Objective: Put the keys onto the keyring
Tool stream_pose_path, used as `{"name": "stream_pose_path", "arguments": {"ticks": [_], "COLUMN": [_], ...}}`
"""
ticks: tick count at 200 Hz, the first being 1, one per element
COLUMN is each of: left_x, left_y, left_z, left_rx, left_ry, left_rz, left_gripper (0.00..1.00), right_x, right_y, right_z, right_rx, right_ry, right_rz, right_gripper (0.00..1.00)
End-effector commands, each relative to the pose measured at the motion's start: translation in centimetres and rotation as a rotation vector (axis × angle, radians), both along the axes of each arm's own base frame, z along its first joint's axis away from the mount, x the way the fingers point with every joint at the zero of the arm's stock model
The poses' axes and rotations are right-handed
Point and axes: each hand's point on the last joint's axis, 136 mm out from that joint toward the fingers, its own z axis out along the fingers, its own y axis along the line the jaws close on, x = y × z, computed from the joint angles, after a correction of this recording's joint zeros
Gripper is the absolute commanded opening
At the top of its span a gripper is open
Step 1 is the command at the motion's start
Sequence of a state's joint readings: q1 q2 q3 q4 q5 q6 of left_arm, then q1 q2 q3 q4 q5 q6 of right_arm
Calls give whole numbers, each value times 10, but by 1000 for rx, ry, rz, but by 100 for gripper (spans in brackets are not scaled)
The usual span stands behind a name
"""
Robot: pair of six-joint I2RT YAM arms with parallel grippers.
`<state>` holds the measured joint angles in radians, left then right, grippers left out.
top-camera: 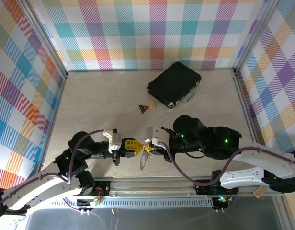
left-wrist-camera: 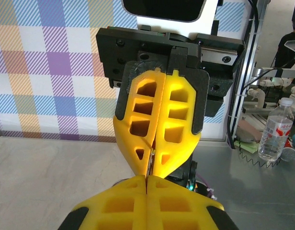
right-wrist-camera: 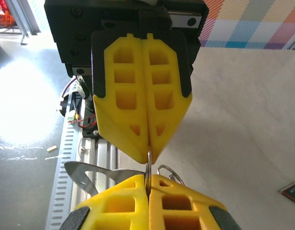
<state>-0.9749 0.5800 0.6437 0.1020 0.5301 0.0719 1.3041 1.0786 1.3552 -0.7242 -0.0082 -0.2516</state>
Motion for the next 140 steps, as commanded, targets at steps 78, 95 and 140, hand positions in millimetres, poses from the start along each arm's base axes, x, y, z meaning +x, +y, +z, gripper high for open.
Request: {"name": "stream_pose_path", "arguments": {"ticks": [78, 95, 140], "left_x": [17, 19, 21], "left_y": [3, 1, -3], "left_z": [-25, -26, -28], "left_rx": [189, 199, 204], "left_ry": [-78, -77, -73], "left_rz": [107, 106, 102], "left_gripper": [23, 18, 12], "right_x": [12, 10, 9], "right_y": [-3, -2, 1], "right_z": [-23, -24, -26], "right_rx": [-252, -268, -267], "right_ry": [-79, -76, -69], "right_rz": [5, 22, 32], "right_gripper": [0, 0, 0]}}
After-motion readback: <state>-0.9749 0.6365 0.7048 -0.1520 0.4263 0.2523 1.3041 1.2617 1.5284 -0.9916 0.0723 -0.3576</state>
